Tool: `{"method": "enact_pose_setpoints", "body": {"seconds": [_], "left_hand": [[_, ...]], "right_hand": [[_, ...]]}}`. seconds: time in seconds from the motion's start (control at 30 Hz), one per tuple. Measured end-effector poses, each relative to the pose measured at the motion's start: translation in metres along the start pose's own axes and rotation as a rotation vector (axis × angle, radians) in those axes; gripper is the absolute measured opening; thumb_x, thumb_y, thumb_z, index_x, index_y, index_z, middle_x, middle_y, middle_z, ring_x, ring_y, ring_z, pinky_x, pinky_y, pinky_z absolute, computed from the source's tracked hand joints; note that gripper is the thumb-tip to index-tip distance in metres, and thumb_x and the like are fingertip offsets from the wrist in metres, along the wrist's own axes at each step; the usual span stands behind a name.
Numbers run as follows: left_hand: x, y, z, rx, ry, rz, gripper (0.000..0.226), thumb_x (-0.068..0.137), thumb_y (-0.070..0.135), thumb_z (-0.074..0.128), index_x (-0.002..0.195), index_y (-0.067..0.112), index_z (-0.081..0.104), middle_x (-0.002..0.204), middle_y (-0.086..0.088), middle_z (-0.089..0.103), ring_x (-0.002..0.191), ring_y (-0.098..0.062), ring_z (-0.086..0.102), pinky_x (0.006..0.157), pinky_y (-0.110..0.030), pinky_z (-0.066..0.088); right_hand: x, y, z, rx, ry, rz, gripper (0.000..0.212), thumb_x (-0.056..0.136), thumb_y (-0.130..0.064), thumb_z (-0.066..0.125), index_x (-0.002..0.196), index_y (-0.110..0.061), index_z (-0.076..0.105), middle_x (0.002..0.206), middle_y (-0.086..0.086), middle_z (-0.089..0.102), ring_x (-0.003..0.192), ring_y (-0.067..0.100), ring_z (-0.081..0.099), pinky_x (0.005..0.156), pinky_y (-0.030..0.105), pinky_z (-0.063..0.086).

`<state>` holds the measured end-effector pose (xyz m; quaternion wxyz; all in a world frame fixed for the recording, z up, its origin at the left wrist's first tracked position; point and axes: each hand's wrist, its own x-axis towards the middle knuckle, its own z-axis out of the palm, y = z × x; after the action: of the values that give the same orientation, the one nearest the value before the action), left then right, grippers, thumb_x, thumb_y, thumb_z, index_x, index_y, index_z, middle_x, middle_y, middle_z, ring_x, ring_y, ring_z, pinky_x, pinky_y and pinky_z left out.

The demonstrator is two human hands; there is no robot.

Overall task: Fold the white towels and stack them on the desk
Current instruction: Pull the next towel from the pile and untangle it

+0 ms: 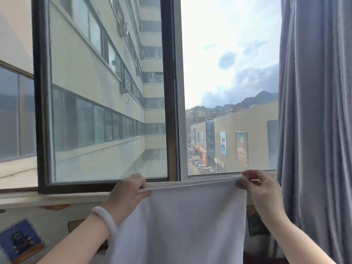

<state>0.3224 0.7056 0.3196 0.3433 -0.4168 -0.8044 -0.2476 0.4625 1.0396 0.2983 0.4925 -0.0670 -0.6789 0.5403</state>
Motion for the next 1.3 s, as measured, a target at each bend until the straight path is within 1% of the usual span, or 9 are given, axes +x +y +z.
{"method": "enact_pose_setpoints", "body": {"seconds": [0.13,0.27,0.37,0.6,0.7,0.8,0.93,1.07,1.3], "left_hand": [[-0.035,0.0,0.02,0.217,-0.138,0.077,0.056,0.072,0.024,0.086,0.073,0.031,0.029,0.073,0.013,0.044,0.061,-0.012,0.053,0.057,-0.023,0.039],[-0.078,0.01,0.04,0.362,-0.33,0.155,0.052,0.057,0.037,0.092,0.094,0.027,0.056,0.071,0.009,0.048,0.053,-0.006,0.054,0.047,-0.014,0.042],[-0.114,0.03,0.065,0.291,-0.511,0.032,0.043,0.085,0.04,0.072,0.119,0.018,0.06,0.087,0.003,0.053,0.079,-0.014,0.061,0.067,-0.019,0.044],[-0.188,0.055,0.144,0.036,-0.844,-0.191,0.068,0.078,0.06,0.038,0.095,0.001,0.066,0.112,-0.008,0.057,0.11,-0.025,0.052,0.089,-0.039,0.043],[-0.21,0.067,0.168,-0.214,-0.805,-0.33,0.079,0.06,0.068,0.035,0.085,0.001,0.068,0.104,-0.006,0.062,0.099,-0.018,0.055,0.084,-0.029,0.04],[-0.229,0.061,0.179,-0.54,-0.475,-0.678,0.05,0.052,0.066,0.071,0.055,0.016,0.062,0.073,0.011,0.055,0.067,-0.001,0.051,0.067,-0.024,0.038],[-0.219,0.039,0.158,-0.892,-0.075,-0.946,0.072,0.05,0.06,0.089,0.085,0.001,0.07,0.08,-0.006,0.064,0.077,-0.017,0.056,0.074,-0.035,0.041],[-0.184,0.024,0.116,-0.946,-0.005,-0.83,0.06,0.063,0.057,0.078,0.07,0.003,0.054,0.067,-0.008,0.05,0.063,-0.018,0.043,0.055,-0.026,0.034],[-0.17,-0.022,0.085,-0.266,-0.183,-0.323,0.044,0.078,0.057,0.06,0.066,0.016,0.046,0.074,0.006,0.046,0.064,-0.014,0.045,0.061,-0.023,0.034]], "right_hand": [[-0.013,0.011,0.01,-0.067,0.003,-0.019,0.01,0.086,-0.004,0.071,0.089,-0.014,0.07,0.076,0.002,0.073,0.066,0.0,0.068,0.065,0.005,0.045],[-0.015,0.012,0.011,-0.054,-0.018,-0.02,0.01,0.088,-0.006,0.069,0.092,-0.016,0.071,0.077,0.002,0.074,0.074,0.011,0.072,0.071,0.008,0.049],[-0.023,0.018,0.014,-0.075,-0.049,-0.022,0.012,0.089,-0.006,0.068,0.092,-0.016,0.07,0.079,0.001,0.074,0.076,0.015,0.073,0.073,0.01,0.049],[-0.04,0.026,0.023,-0.098,-0.082,-0.044,0.013,0.088,-0.007,0.068,0.092,-0.019,0.07,0.085,0.002,0.073,0.081,0.022,0.072,0.084,0.029,0.054],[-0.042,0.027,0.017,-0.105,-0.087,-0.032,0.012,0.088,-0.006,0.068,0.092,-0.017,0.071,0.084,0.002,0.072,0.08,0.018,0.071,0.08,0.022,0.053],[-0.039,0.033,0.002,-0.161,-0.085,-0.022,0.011,0.088,-0.005,0.068,0.094,-0.013,0.071,0.086,0.004,0.072,0.073,0.009,0.07,0.072,0.009,0.048],[-0.035,0.056,-0.024,-0.242,-0.142,0.04,0.011,0.086,-0.004,0.071,0.094,-0.013,0.07,0.079,0.007,0.072,0.069,0.011,0.072,0.068,0.008,0.049],[-0.044,0.081,-0.037,-0.319,-0.185,0.083,0.013,0.085,-0.005,0.073,0.087,-0.017,0.069,0.071,0.007,0.072,0.068,0.014,0.072,0.068,0.01,0.049],[-0.06,0.106,-0.046,-0.625,-0.276,-0.076,0.012,0.086,-0.001,0.069,0.085,-0.013,0.067,0.084,0.0,0.06,0.072,0.012,0.06,0.069,0.006,0.039]]}}
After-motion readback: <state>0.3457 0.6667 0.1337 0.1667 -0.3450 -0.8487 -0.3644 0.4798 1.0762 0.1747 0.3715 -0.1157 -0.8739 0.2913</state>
